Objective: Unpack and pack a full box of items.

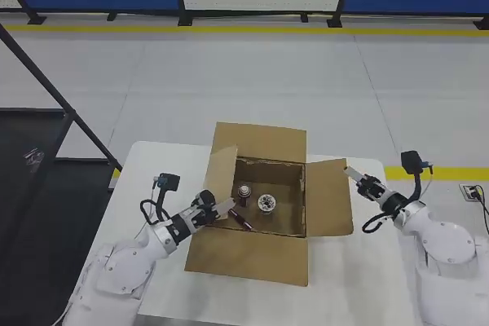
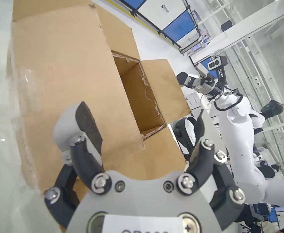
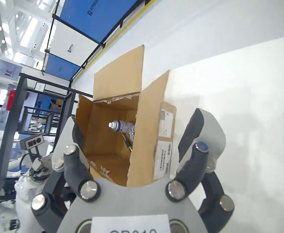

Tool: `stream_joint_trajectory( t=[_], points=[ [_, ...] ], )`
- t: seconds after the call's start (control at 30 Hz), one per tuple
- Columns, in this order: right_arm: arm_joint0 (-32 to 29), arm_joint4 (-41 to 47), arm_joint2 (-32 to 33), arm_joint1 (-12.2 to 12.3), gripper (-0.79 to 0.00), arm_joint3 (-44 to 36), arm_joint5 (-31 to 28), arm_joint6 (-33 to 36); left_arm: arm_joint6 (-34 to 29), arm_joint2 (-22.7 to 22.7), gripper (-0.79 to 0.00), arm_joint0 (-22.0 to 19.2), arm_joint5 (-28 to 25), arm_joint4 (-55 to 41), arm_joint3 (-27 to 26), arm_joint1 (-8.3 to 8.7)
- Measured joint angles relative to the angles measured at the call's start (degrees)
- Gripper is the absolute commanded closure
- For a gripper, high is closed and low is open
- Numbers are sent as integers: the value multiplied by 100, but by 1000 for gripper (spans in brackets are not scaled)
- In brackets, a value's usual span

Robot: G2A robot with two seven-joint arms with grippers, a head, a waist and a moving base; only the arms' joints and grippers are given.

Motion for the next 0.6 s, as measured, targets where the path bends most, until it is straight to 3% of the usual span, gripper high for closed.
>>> stream_joint_trajectory(
  t=[0.17, 0.37, 0.47, 0.6],
  points=[
    [477, 824, -29, 113, -785, 931, -608, 1158, -22, 254, -785, -235, 160, 82, 276, -33],
    [766, 2165, -236, 174, -785, 1275, -1330, 2163, 21, 388, -785, -344, 226, 98, 431, -53],
    [811, 2725, -420, 188, -785, 1187, -1465, 2471, 60, 415, -785, -362, 271, 75, 462, -59],
    [815, 2879, -908, 165, -785, 880, -1435, 2389, 141, 446, -785, -370, 352, 62, 497, -68]
  ],
)
